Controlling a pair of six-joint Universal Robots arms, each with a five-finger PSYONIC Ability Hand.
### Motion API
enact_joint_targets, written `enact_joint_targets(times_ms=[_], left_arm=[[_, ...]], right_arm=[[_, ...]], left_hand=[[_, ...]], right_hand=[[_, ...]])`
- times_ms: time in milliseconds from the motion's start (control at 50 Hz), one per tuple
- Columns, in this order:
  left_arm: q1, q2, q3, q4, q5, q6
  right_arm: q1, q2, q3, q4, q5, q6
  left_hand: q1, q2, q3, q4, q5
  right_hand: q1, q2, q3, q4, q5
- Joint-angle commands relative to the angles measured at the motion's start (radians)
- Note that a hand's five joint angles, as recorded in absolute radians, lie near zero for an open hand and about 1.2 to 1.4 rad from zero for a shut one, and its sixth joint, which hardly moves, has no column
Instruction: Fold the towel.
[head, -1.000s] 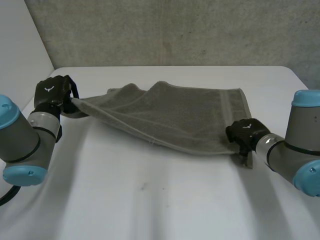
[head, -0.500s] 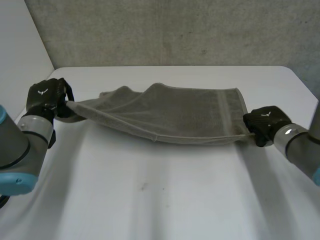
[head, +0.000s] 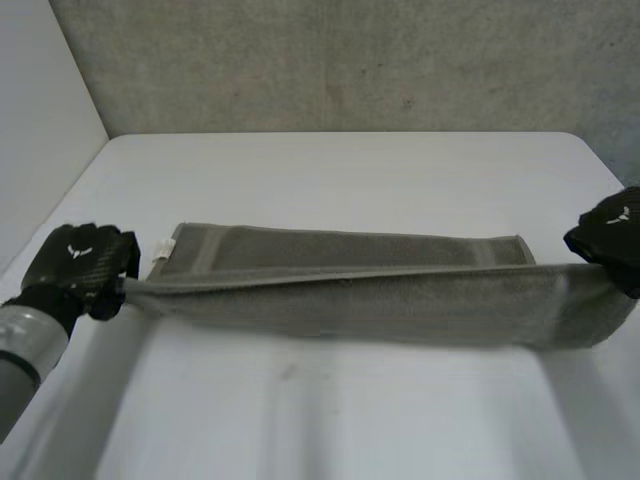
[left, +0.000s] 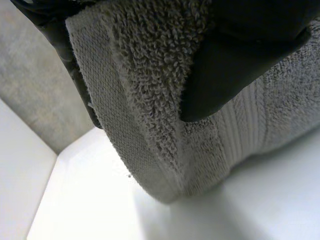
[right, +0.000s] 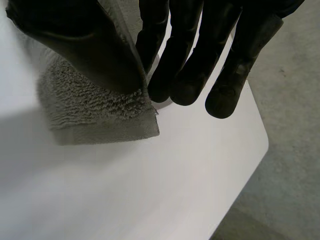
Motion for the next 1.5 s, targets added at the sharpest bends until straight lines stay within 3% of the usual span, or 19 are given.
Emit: enact_joint_targets(times_ms=[20,100,260,380,400,420,460,480,540,680,760,860,1100,1260,1300,1320,1340,1420,1500], left_arm=[[-0.085,-0.248,0.219,0.085,-0.012,-0.011],[-0.117,-0.387,0.356,0.082,-0.021,-0.009],[-0.158,-0.726,0.773,0.028,-0.128,-0.008],[-0.163,-0.858,0.945,-0.058,-0.136,-0.008],[-0.165,-0.891,0.988,-0.091,-0.137,-0.005],[-0.171,-0.914,1.018,-0.123,-0.139,-0.003],[-0.178,-0.927,1.034,-0.145,-0.139,0.000],[-0.185,-0.927,1.037,-0.165,-0.142,0.000],[-0.189,-0.922,1.036,-0.171,-0.140,-0.009],[-0.194,-0.773,0.946,-0.174,-0.139,-0.060],[-0.194,-0.631,0.814,-0.167,-0.134,-0.113],[-0.194,-0.513,0.653,-0.147,-0.134,-0.136],[-0.194,-0.378,0.341,0.039,-0.133,-0.144],[-0.191,-0.372,0.306,0.106,-0.134,-0.144],[-0.191,-0.372,0.304,0.108,-0.134,-0.149],[-0.191,-0.372,0.304,0.108,-0.134,-0.149],[-0.189,-0.372,0.302,0.108,-0.134,-0.153],[-0.189,-0.370,0.301,0.108,-0.134,-0.170],[-0.185,-0.347,0.298,0.106,-0.136,-0.196]], right_arm=[[0.116,0.311,-0.219,-0.042,0.070,0.053],[0.125,0.414,-0.315,-0.078,0.096,0.090],[0.173,0.629,-0.537,-0.196,0.122,0.170],[0.188,0.710,-0.627,-0.262,0.174,0.172],[0.191,0.739,-0.656,-0.272,0.200,0.172],[0.200,0.768,-0.687,-0.270,0.232,0.170],[0.209,0.789,-0.710,-0.271,0.266,0.172],[0.219,0.792,-0.729,-0.268,0.291,0.179],[0.223,0.783,-0.726,-0.268,0.303,0.188],[0.222,0.581,-0.542,-0.283,0.303,0.368],[0.213,0.400,-0.314,-0.355,0.257,0.408],[0.210,0.271,-0.107,-0.400,0.191,0.415],[0.139,0.226,0.210,-0.481,0.105,0.419],[0.119,0.316,0.284,-0.691,0.105,0.400],[0.089,0.365,0.265,-0.728,0.110,0.383],[0.088,0.365,0.265,-0.728,0.110,0.383],[0.063,0.390,0.250,-0.728,0.113,0.361],[0.010,0.401,0.213,-0.731,0.142,0.279],[-0.073,0.306,0.154,-0.739,0.235,0.140]], left_hand=[[0.197,0.177,0.180,0.176,0.193],[0.197,0.177,0.180,0.176,0.193],[0.197,0.177,0.180,0.176,0.193],[0.197,0.177,0.180,0.176,0.193],[-0.203,-0.223,-0.220,-0.225,-0.208],[-1.024,-1.044,-1.041,-1.046,-1.029],[-0.913,-0.933,-0.931,-0.935,-0.918],[-1.024,-1.044,-1.041,-1.046,-1.029],[-1.024,-1.044,-1.041,-1.046,-1.029],[-1.024,-1.044,-1.041,-1.046,-1.029],[-1.024,-1.044,-1.041,-1.046,-1.029],[-1.024,-1.044,-1.041,-1.046,-1.029],[-1.024,-1.044,-1.041,-1.046,-1.029],[-1.024,-1.044,-1.041,-1.046,-1.029],[-1.024,-1.044,-1.041,-1.046,-1.029],[-1.024,-1.044,-1.041,-1.046,-1.029],[-1.024,-1.044,-1.041,-1.046,-1.029],[-1.024,-1.044,-1.041,-1.046,-1.029],[-1.024,-1.044,-1.041,-1.046,-1.029]], right_hand=[[0.074,0.067,0.062,0.060,0.050],[0.074,0.067,0.062,0.060,0.050],[0.074,0.067,0.062,0.060,0.050],[0.074,0.067,0.062,0.060,0.050],[-0.454,-0.461,-0.466,-0.468,-0.478],[-1.147,-1.155,-1.160,-1.162,-1.172],[-1.147,-1.155,-1.160,-1.162,-1.172],[-1.147,-1.155,-1.160,-1.162,-1.172],[-1.147,-1.155,-1.160,-1.162,-1.172],[-1.147,-1.155,-1.160,-1.162,-1.172],[-1.147,-1.155,-1.160,-1.162,-1.172],[-1.129,-1.137,-1.142,-1.144,-1.153],[-0.949,-0.957,-0.962,-0.964,-0.974],[-0.623,-0.631,-0.636,-0.638,-0.648],[-0.232,-0.240,-0.245,-0.247,-0.257],[-0.230,-0.237,-0.243,-0.244,-0.254],[0.052,0.045,0.039,0.038,0.028],[0.074,0.067,0.062,0.060,0.050],[0.074,0.067,0.062,0.060,0.050]])
